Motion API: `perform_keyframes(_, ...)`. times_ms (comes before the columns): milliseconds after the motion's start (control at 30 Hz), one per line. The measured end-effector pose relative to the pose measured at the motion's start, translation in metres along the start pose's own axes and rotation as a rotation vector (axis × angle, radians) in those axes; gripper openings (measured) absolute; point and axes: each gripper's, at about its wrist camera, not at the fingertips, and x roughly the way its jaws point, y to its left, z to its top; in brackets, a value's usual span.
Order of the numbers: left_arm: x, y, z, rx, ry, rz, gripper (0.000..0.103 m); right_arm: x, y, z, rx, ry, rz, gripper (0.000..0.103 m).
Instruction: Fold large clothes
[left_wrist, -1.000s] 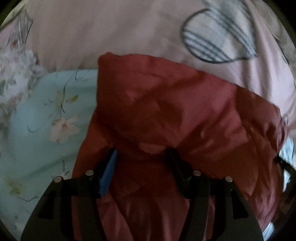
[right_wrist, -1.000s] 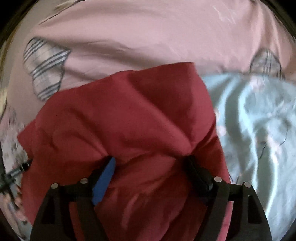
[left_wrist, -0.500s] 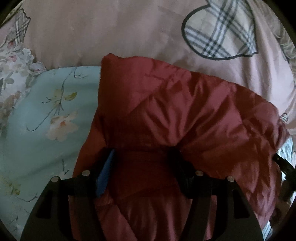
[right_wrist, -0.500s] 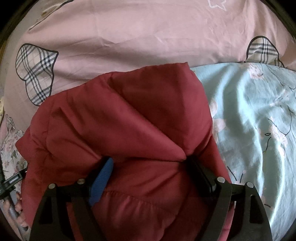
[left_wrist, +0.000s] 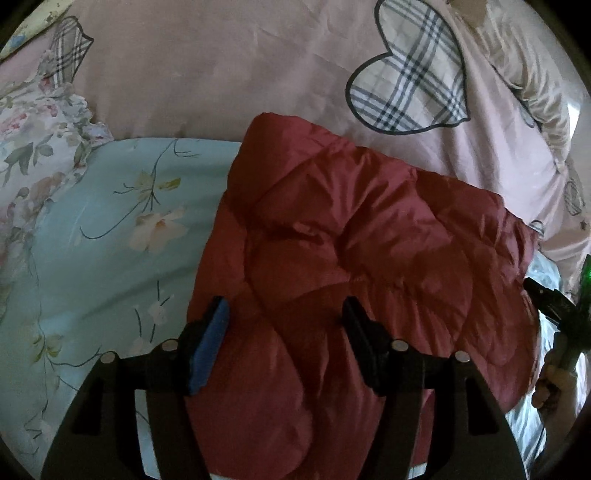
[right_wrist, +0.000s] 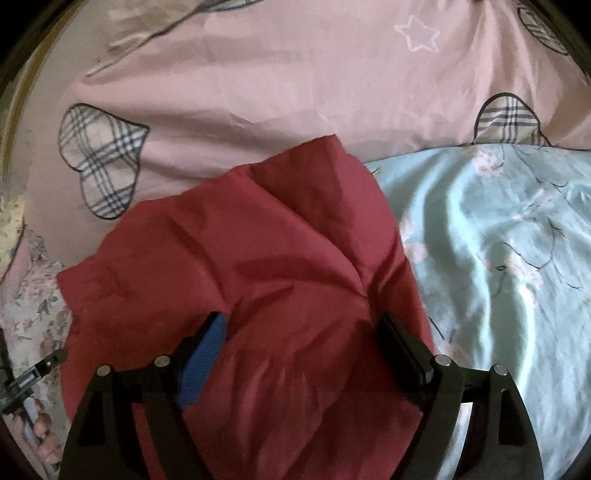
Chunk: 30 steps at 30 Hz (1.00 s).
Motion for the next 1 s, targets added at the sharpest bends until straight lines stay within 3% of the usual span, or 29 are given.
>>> perform_keyframes(67,-0.002,0.009,-0.001,-0.003,-0.008,-0.004,0.075,-0.013,-0.004,-0.005,-0.002,0.000,0.014,0.085)
perform_keyframes(367,0.002,0.047,-0.012,-0.091,0.018,-0.030,0.079,-0.050,-0.032,-0.020,0.042,0.011,0.035,0.085)
perform_keyframes(800,0.020,0.086,-0.025,-0.301,0.097,-0.262,0.084,-0.039,-0.088,-0.044,0.284,0.104,0.146,0.087)
perform_keyframes(1000,0.030,0.087,-0.028,-0.329,0.118,-0.308,0.086,-0.028,-0.089,-0.048,0.313,0.122,0.206,0.087)
